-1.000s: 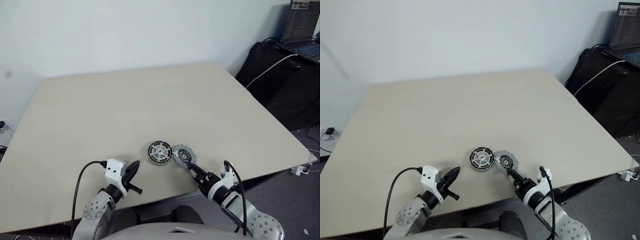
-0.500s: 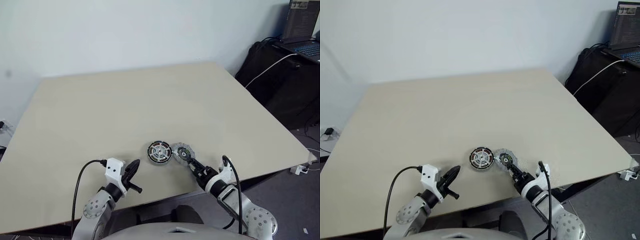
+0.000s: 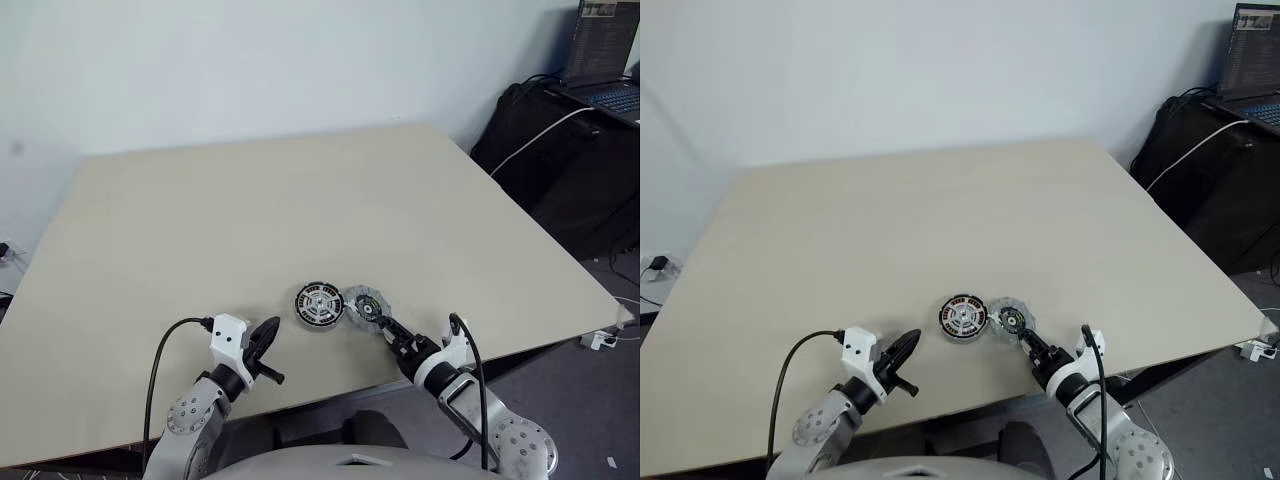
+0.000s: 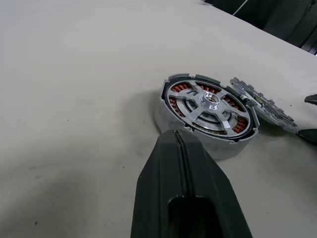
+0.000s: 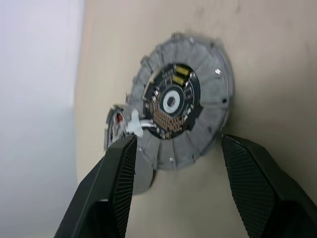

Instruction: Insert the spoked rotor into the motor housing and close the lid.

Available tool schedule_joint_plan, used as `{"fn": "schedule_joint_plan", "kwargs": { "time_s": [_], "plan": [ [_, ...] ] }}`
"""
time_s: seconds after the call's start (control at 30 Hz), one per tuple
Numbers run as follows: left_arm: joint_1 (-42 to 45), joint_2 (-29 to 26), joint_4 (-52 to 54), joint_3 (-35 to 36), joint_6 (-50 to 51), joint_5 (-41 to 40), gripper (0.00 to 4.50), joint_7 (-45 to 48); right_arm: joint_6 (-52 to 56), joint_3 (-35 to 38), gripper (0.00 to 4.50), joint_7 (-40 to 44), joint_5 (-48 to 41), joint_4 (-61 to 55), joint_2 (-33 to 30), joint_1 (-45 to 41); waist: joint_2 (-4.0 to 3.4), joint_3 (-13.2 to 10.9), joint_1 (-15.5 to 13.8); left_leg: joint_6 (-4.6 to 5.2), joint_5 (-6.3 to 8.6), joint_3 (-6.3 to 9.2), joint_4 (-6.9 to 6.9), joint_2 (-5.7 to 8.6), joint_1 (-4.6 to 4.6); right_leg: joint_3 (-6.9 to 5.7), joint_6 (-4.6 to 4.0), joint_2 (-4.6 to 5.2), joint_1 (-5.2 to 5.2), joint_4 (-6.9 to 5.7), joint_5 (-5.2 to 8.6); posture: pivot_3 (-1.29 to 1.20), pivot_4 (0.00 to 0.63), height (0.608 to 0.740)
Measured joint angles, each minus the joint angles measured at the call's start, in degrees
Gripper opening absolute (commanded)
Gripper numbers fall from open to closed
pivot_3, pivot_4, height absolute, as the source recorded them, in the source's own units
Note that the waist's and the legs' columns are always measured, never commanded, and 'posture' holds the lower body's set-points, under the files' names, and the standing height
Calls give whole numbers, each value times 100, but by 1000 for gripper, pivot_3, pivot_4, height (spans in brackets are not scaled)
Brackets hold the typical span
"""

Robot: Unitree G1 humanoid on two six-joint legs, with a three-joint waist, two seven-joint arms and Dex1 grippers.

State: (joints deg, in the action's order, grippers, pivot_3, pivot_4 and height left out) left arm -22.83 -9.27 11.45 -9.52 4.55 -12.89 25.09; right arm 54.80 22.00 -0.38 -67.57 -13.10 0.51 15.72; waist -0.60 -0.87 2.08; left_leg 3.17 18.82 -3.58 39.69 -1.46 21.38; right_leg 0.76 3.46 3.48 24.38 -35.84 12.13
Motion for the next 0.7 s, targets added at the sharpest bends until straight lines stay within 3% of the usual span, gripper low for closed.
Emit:
{"fn": "schedule_joint_plan", "kwargs": {
  "time_s": [0.1,0.33,0.7],
  "plan": [
    [45,-1,0,1,0,1,0,0,-105,-14,2303,11,1,99,-4,-78,-1,0,0,0,0,-1,0,1,0,0,-4,0,-3,0,-2,0,0,740],
    [96,0,0,1,0,1,0,-2,-227,-29,63,55,-4,170,-26,-118,-3,2,2,1,-1,-2,0,1,-1,2,-9,-2,-5,-1,-7,0,0,740],
    [131,8,-1,1,1,4,0,-9,-454,-299,23,394,194,84,-223,-132,1,20,15,0,0,-4,0,-4,-53,8,4,-5,-21,-1,1,0,0,740]
  ]
}}
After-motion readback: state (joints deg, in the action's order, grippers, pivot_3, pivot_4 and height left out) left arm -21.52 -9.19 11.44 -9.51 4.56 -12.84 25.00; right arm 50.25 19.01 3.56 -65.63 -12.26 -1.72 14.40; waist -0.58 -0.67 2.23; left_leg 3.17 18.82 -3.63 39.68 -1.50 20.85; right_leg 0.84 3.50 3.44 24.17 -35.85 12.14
